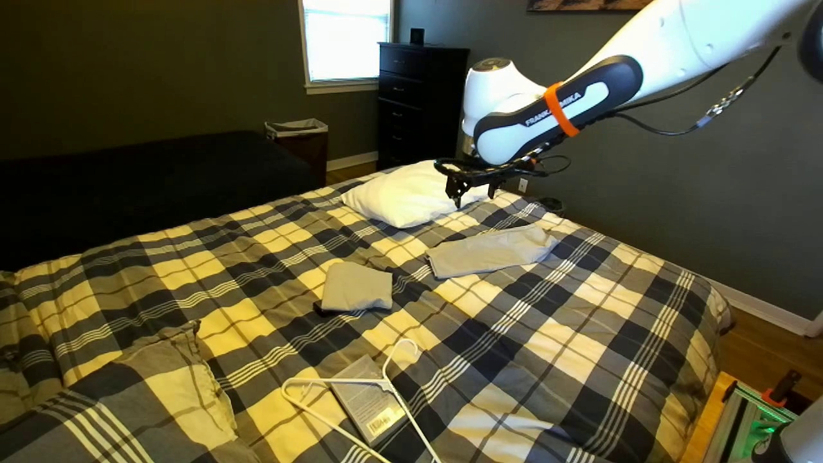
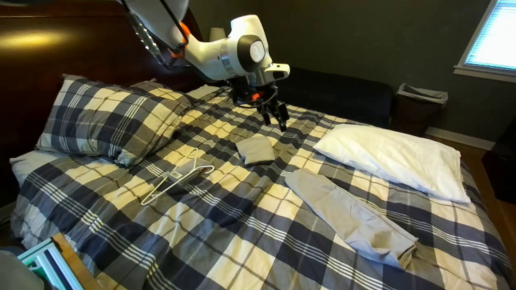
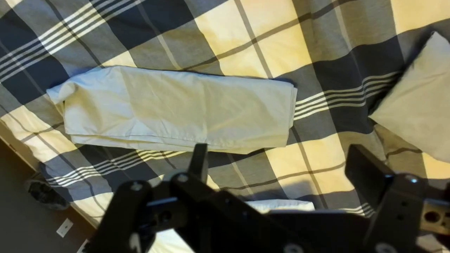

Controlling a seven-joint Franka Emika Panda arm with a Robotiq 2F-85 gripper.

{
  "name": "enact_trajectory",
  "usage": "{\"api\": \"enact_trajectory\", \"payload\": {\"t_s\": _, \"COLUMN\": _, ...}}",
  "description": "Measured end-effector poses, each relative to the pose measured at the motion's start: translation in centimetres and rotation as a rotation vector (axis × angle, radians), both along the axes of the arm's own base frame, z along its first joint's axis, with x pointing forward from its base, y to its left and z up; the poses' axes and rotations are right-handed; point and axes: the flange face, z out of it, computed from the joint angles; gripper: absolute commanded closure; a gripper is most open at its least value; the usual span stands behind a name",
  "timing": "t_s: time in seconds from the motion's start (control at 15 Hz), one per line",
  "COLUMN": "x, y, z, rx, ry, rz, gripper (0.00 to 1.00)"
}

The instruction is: Unfold the cloth on the bed

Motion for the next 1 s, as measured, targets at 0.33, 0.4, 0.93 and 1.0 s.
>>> {"api": "enact_trajectory", "payload": {"t_s": 0.33, "x": 4.8, "y": -0.2, "z": -7.2, "rx": -0.036, "ry": 0.168, "rz": -0.013, "gripper": 0.00}}
{"api": "enact_trajectory", "payload": {"t_s": 0.4, "x": 5.7, "y": -0.4, "z": -8.4, "rx": -0.035, "ry": 0.190, "rz": -0.009, "gripper": 0.00}}
{"api": "enact_trajectory", "payload": {"t_s": 0.93, "x": 7.8, "y": -1.2, "z": -10.1, "rx": -0.026, "ry": 0.213, "rz": 0.010, "gripper": 0.00}}
{"api": "enact_trajectory", "payload": {"t_s": 1.0, "x": 7.8, "y": -1.2, "z": -10.1, "rx": -0.026, "ry": 0.212, "rz": 0.010, "gripper": 0.00}}
